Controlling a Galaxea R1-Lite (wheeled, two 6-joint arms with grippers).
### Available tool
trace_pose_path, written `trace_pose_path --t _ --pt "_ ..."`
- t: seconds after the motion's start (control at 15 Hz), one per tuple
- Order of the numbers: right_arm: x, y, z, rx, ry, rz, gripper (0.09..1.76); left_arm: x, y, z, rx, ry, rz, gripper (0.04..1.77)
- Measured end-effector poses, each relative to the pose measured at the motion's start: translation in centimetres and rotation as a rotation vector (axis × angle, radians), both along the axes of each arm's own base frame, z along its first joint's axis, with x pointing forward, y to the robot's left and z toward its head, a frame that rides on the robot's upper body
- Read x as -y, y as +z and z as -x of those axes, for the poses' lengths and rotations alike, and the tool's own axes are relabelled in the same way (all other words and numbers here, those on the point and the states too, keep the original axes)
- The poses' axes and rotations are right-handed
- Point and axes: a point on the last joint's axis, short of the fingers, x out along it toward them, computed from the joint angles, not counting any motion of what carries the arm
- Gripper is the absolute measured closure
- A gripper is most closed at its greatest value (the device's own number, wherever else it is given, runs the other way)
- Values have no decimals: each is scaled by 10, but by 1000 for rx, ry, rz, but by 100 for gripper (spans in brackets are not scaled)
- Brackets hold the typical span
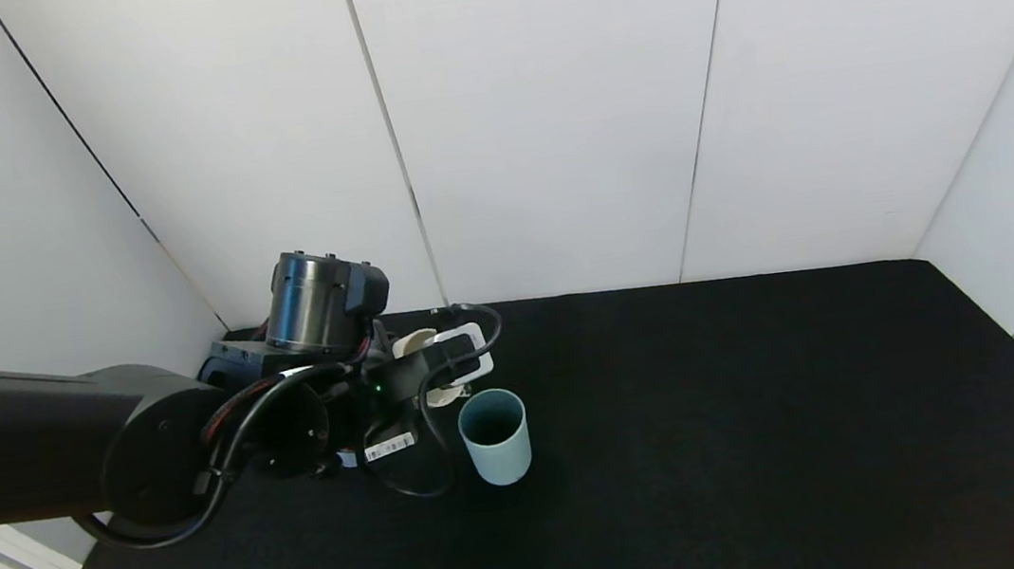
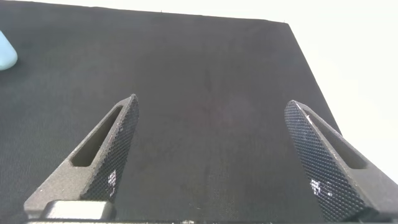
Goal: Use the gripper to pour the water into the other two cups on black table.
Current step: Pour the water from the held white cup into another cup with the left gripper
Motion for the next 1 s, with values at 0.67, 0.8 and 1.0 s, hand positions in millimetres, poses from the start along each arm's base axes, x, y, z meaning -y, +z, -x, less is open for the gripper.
trace_pose_path --t 0.67,0.8,1.0 --pt "0 0 0 0 0 0 14 13 2 0 32 -8 -91 62" --pt "0 0 0 0 0 0 14 14 3 0 40 -10 -107 62" --pt "0 0 0 0 0 0 14 16 5 0 49 -15 -119 62"
